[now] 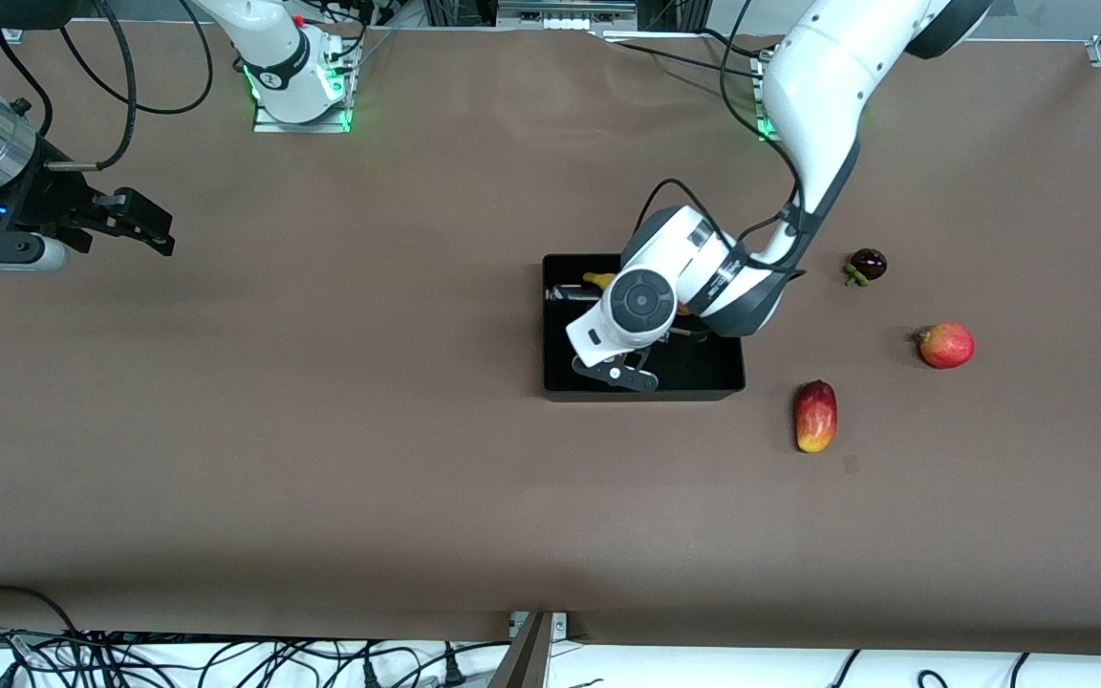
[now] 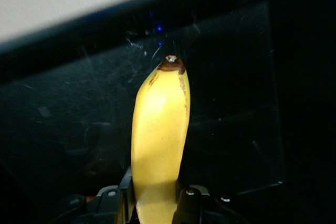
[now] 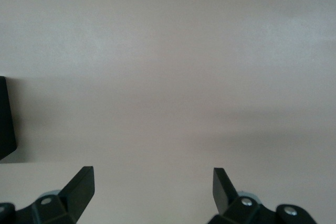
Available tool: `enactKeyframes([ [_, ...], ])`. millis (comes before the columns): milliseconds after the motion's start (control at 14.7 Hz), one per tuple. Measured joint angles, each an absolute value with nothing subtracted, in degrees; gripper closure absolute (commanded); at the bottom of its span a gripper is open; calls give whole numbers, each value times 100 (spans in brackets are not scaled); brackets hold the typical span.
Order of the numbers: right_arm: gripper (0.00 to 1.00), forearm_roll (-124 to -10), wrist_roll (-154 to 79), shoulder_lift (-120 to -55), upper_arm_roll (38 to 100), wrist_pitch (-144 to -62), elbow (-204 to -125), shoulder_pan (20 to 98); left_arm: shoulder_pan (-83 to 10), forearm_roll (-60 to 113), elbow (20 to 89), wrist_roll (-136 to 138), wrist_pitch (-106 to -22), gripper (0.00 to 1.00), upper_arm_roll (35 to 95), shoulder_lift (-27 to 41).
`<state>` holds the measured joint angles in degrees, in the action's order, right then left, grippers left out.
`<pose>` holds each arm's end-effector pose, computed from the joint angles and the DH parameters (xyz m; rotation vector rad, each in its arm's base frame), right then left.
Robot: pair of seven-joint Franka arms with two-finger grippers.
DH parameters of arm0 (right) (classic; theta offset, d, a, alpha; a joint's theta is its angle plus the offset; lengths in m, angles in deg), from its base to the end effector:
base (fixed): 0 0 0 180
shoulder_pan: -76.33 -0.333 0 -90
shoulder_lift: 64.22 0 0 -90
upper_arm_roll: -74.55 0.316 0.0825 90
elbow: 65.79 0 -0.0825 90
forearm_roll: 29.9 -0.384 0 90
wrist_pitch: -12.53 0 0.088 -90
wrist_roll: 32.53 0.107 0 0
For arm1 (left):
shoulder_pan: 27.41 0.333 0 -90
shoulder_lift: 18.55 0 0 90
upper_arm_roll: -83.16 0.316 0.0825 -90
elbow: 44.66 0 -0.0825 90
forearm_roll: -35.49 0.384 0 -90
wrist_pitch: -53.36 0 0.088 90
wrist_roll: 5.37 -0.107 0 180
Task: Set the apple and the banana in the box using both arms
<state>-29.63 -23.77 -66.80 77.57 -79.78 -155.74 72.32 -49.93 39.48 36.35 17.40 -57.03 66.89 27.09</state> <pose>0.5673 0.0688 0.6031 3.1384 -0.0471 -0.0054 0.5682 -0.4059 0.2203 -3.0812 0.3973 0.4594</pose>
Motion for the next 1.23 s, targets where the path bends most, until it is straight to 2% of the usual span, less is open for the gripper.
enactKeyframes([
  [68,0,-2963,-2377,-6680,7757,-7979,-15573,7232,-5000,3948,3633,1758,-5728,63,6691,2826],
  [136,0,-2963,-2376,-6680,7757,-7979,-15573,7232,-5000,3948,3625,1771,-5766,1,6692,2918],
  [409,0,-2963,-2376,-6681,7762,-7978,-15572,7232,-4989,3931,3439,1901,-5787,0,6698,2933],
  [614,0,-2963,-2376,-6681,7771,-7974,-15569,7232,-4927,3931,3142,2129,-5569,0,6800,2528],
  [955,0,-2964,-2375,-6681,7779,-7974,-15563,7232,-3761,3932,2610,2126,-3761,0,6901,1052],
  [1091,0,-2964,-2374,-6681,7785,-7974,-15563,7231,-3234,3932,2443,1902,-2950,0,6905,627],
  [1227,0,-2964,-2373,-6681,7789,-7974,-15562,7231,-2871,3930,2444,1163,-2520,0,6988,324],
])
